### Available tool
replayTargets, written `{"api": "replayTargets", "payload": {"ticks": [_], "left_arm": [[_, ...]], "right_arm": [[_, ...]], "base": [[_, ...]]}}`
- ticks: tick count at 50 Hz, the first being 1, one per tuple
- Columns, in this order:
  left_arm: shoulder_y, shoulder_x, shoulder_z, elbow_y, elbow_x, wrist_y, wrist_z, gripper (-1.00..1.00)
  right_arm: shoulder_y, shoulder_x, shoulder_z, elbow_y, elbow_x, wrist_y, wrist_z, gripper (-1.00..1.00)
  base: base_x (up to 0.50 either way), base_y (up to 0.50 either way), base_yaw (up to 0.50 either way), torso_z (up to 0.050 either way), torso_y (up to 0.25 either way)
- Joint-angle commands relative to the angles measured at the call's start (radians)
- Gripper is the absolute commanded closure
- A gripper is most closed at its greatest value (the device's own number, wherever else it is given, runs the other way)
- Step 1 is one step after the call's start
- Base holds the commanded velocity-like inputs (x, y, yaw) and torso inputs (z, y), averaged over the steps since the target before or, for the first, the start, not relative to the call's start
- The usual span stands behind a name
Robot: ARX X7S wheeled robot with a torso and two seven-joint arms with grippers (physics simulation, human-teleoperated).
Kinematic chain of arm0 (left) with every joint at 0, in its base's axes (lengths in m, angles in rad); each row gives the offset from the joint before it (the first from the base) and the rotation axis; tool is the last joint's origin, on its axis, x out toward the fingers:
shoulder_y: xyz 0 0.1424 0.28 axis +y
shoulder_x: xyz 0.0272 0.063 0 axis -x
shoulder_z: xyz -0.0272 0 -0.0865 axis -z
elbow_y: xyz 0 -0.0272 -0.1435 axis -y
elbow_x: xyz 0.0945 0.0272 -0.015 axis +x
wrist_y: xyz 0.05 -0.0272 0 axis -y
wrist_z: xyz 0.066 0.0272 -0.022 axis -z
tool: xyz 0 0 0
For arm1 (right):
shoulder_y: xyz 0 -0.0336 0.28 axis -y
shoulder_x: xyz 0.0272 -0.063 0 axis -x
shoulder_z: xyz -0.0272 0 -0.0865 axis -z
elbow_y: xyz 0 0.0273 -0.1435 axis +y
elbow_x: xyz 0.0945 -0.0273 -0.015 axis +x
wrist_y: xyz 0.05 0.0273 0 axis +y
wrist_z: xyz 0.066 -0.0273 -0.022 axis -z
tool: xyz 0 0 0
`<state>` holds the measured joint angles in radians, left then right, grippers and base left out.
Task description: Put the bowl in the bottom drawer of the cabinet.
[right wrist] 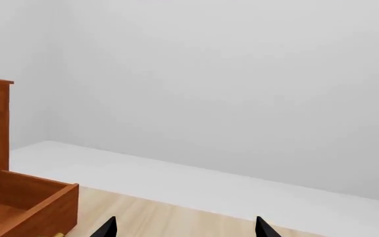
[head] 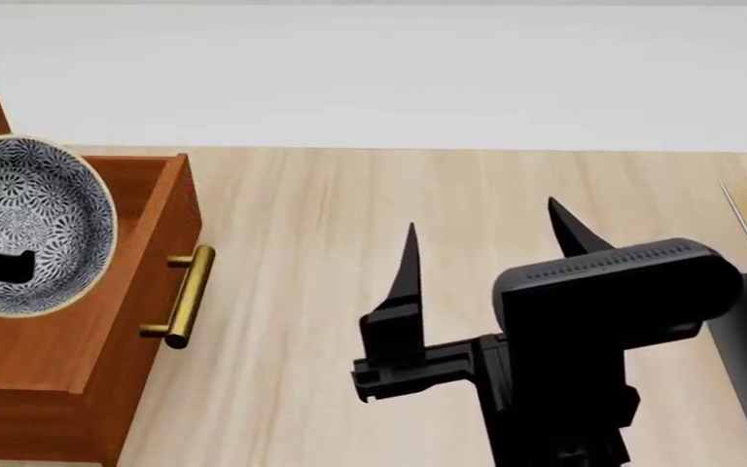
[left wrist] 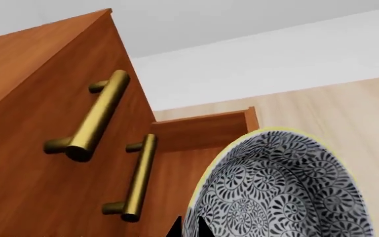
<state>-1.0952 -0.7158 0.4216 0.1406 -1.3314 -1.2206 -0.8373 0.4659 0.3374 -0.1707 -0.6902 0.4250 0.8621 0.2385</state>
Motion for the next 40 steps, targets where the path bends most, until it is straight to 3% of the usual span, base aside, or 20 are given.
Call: {"api": "replayTargets", "payload": {"ticks": [1,40], "left_arm": [[0.012,-0.009,0.018,-0.027,0.073,0.043,0.03,1.0],[0.037,0.068,0.176,-0.27,0.318,0.215,0.2,1.0]], "right_arm": [[0.006,-0.001,-0.006,0.0,0.003,0.002,0.006,-1.0],[0.001,0.008,-0.006,0.001,0.017,-0.005,0.02,-1.0]], "base": [[0.0,0.0,0.0,0.0,0.0],[0.0,0.0,0.0,0.0,0.001]]}}
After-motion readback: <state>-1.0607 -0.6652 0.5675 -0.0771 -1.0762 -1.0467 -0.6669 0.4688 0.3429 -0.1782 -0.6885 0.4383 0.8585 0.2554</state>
